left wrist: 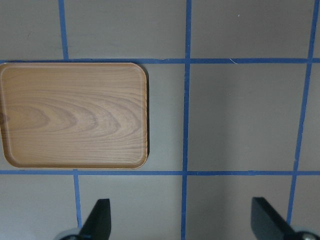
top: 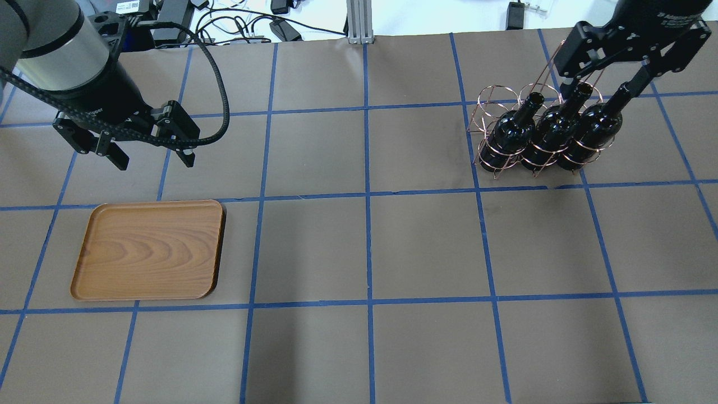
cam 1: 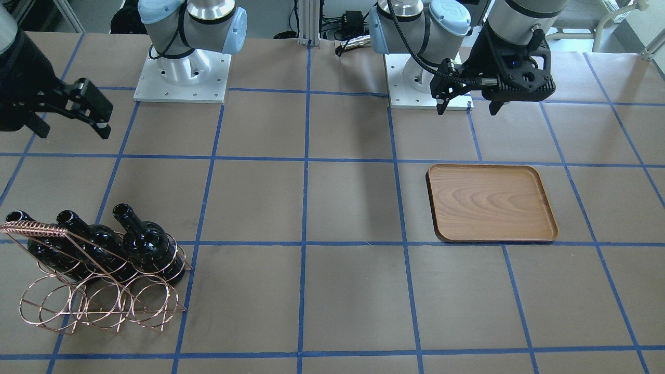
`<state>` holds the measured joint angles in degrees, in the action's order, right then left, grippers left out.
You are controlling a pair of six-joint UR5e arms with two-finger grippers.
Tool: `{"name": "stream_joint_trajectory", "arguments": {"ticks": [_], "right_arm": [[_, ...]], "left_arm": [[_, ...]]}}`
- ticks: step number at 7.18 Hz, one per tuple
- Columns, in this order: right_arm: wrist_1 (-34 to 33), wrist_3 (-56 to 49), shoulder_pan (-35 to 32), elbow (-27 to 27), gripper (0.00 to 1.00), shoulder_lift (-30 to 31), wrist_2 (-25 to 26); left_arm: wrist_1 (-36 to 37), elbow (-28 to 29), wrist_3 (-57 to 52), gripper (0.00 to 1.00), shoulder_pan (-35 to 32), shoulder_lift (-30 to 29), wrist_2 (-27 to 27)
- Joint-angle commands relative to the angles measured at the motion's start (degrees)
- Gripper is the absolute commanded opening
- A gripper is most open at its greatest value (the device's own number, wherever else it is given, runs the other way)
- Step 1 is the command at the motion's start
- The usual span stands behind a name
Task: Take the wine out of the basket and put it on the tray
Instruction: 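Lower the right gripper over the wine rack toward the bottle necks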
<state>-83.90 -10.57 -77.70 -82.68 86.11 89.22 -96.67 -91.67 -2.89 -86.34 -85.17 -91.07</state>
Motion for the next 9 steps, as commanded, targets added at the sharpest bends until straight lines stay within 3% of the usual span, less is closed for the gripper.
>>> {"name": "stream_joint_trajectory", "arguments": {"ticks": [1,9], "right_arm": [[-11.5,-1.0,1.8,-6.2,0.99,-3.9,0.0],[-20.8,-3.1,2.1,-7.1,0.88,-10.1,0.1]], "left_arm": [[0.0,0.0,0.0,1.00,0.0,0.1,0.0],[-0.1,0.0,0.0,1.00,0.0,0.1,-0.1]]}}
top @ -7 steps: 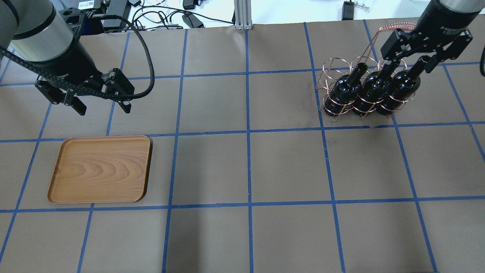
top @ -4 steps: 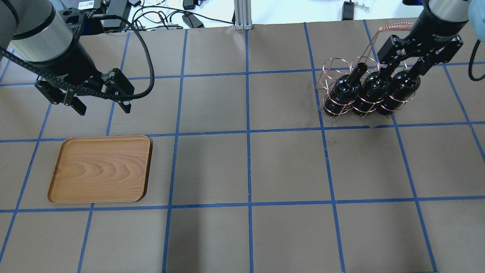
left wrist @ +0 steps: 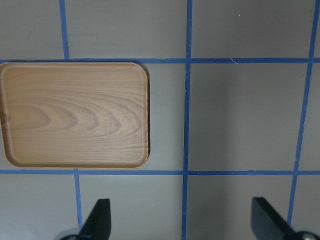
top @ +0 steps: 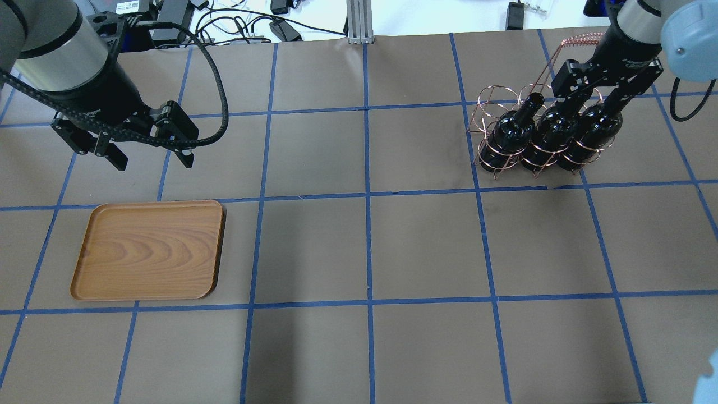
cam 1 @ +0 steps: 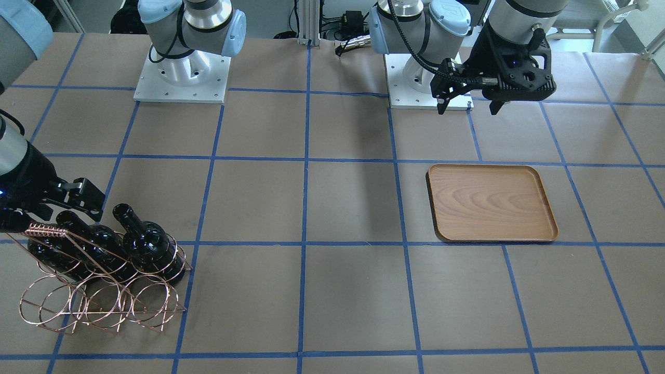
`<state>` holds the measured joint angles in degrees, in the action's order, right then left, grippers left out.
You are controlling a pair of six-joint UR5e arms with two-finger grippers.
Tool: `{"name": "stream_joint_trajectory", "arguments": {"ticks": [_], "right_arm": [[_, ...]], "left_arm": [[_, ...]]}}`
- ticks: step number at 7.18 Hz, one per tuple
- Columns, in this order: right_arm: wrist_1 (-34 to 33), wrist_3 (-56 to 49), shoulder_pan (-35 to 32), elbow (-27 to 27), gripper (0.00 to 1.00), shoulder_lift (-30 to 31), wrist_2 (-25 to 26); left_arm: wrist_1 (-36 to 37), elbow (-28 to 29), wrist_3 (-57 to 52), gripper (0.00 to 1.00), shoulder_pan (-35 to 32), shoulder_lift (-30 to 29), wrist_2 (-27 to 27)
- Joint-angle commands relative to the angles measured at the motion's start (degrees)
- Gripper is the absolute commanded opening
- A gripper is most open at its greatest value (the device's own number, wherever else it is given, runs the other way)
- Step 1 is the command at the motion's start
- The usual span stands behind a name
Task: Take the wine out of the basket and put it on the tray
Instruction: 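Close the right gripper on the nearest bottle neck and lift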
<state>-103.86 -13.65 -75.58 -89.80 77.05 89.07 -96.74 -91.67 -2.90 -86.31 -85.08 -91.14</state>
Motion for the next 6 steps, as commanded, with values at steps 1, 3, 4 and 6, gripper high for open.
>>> {"name": "stream_joint_trajectory", "arguments": {"ticks": [1,3,4,6], "right_arm": [[-0.8,0.2,-0.1,0.1,0.83,-1.0,0.1],[-1.0,0.0,-0.1,0.5,0.65,-1.5,-0.4],[-1.0,0.6,-0.4,0.5,0.56,-1.5,-0.4],[-1.0,0.7,-0.4,0.5,0.38,-1.6,-0.5]], "left_arm": [[0.0,0.0,0.0,1.00,0.0,0.0,0.0],[-0.1,0.0,-0.1,1.00,0.2,0.0,-0.1],[-0.1,0.0,-0.1,1.00,0.2,0.0,0.0],[-0.1,0.0,-0.1,1.00,0.2,0.0,-0.1]]}}
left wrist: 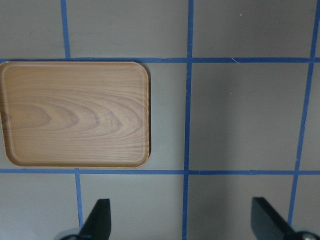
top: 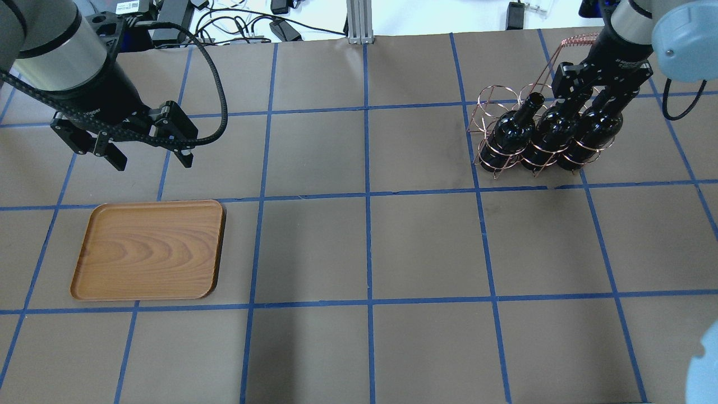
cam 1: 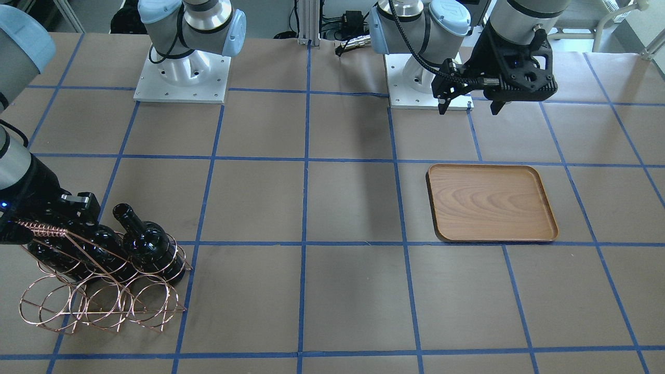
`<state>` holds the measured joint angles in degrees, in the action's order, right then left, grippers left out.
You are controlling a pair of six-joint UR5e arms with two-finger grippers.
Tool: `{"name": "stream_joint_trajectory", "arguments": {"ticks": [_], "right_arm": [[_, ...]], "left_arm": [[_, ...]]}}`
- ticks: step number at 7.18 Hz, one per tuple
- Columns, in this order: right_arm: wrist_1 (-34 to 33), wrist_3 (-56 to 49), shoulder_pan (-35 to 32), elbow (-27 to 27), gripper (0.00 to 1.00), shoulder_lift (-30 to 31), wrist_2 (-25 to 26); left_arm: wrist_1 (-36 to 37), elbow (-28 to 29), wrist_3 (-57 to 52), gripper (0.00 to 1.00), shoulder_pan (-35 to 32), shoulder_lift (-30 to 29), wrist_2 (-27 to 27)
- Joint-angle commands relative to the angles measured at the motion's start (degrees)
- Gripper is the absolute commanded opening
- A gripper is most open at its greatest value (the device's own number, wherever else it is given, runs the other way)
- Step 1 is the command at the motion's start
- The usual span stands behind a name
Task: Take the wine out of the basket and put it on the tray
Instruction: 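Close the right gripper on the nearest bottle neck and lift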
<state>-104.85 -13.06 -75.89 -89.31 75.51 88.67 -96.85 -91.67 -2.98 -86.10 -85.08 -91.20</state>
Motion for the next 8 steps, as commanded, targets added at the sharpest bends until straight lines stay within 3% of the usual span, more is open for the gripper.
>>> {"name": "stream_joint_trajectory", "arguments": {"ticks": [1,3,4,7,8], "right_arm": [[0.0,0.1,0.0,0.0,0.27,-0.1,-0.1],[0.8,0.5,-0.2,1.1,0.07,0.4,0.5],[1.1,1.2,-0.9,1.8,0.05,1.1,0.8],[24.2,4.1,-2.6,15.7,0.04,8.8,1.0],[27.5,6.2,-3.7,15.7,0.04,12.1,3.5]], "left_arm": [[0.0,-0.1,0.0,1.00,0.1,0.1,0.0],[0.0,-0.1,0.0,1.00,0.1,0.1,0.0],[0.0,-0.1,0.0,1.00,0.1,0.1,0.0],[0.1,-0.1,0.0,1.00,0.1,0.1,0.0],[0.1,0.0,0.0,1.00,0.1,0.1,0.0]]}}
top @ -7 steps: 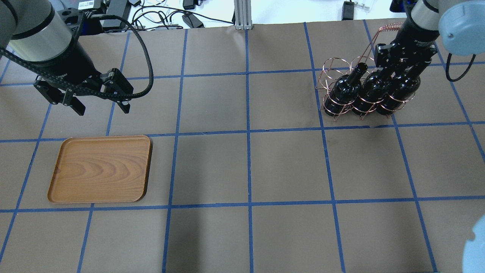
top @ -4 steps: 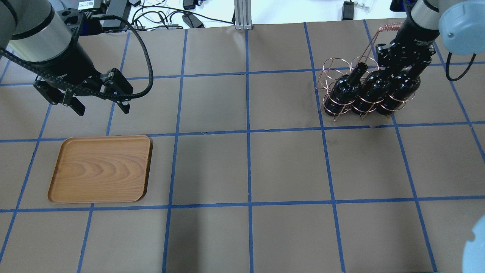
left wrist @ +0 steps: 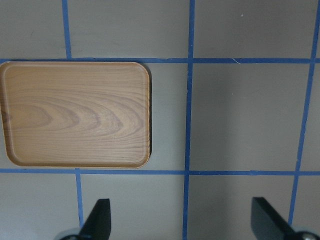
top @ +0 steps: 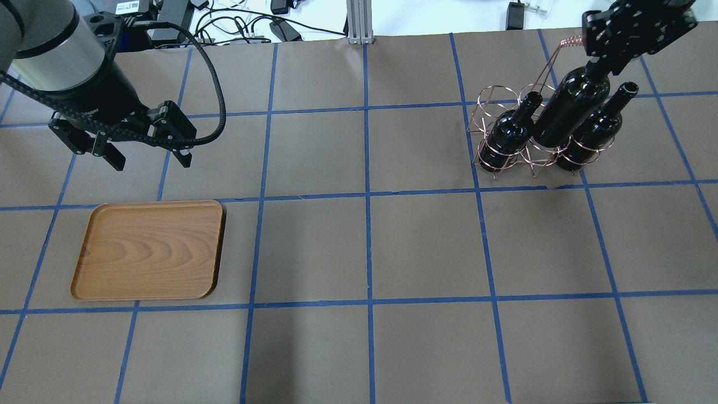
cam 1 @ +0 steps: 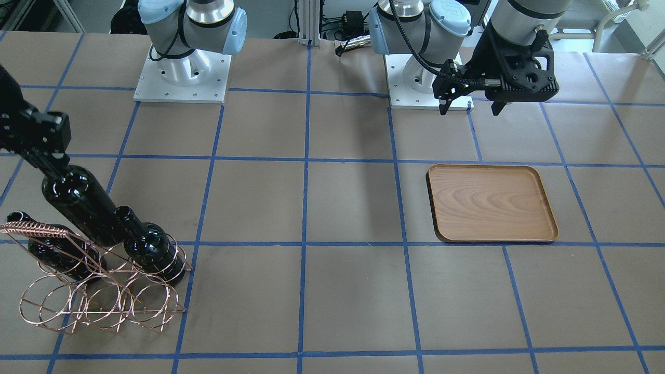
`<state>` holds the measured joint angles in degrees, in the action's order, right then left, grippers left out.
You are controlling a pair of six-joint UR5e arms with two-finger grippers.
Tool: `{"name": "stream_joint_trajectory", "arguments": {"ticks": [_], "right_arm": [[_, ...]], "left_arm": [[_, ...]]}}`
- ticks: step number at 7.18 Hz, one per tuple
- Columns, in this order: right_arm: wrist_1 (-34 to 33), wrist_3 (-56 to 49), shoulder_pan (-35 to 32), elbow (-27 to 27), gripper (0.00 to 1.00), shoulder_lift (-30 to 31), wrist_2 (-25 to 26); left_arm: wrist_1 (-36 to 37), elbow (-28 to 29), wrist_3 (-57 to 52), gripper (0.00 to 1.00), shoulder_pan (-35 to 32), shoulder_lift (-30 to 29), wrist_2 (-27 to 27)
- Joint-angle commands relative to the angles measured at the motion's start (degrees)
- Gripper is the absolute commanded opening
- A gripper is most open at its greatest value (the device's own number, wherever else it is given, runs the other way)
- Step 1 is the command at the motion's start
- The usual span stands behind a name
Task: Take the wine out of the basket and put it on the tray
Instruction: 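Carry the dark wine bottle with the right gripper toward the table center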
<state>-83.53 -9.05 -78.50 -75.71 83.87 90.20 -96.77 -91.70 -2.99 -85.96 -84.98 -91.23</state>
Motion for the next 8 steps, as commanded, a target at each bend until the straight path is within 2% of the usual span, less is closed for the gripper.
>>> {"name": "stream_joint_trajectory", "arguments": {"ticks": [1,2,3,5,6,7,8], "right_arm": [[11.4,9.7,-4.3,1.8,0.03,6.4,2.2],[14.2,19.0,-10.6,1.1,0.01,7.8,1.6],[13.7,25.1,-18.0,0.1,0.01,7.3,0.6],[2.8,41.7,-32.2,-3.5,0.02,2.0,-0.3],[-1.8,47.7,-36.9,-4.3,0.02,-1.6,-0.3],[-6.2,50.5,-39.1,-4.4,0.03,-5.3,-0.5],[-8.6,50.7,-39.2,-4.4,0.03,-7.3,-5.0]], "left_arm": [[0.0,0.0,0.0,1.00,0.1,0.0,0.0],[0.3,-0.1,0.0,1.00,-0.1,0.0,0.1],[0.3,0.0,0.0,1.00,0.0,0.0,0.1],[0.6,0.6,0.0,1.00,0.4,0.1,0.0],[1.0,0.6,0.0,1.00,0.4,0.2,0.0],[0.9,0.6,-0.6,1.00,0.6,0.4,-0.2],[1.0,0.7,-2.7,1.00,2.5,0.3,-2.1]]}}
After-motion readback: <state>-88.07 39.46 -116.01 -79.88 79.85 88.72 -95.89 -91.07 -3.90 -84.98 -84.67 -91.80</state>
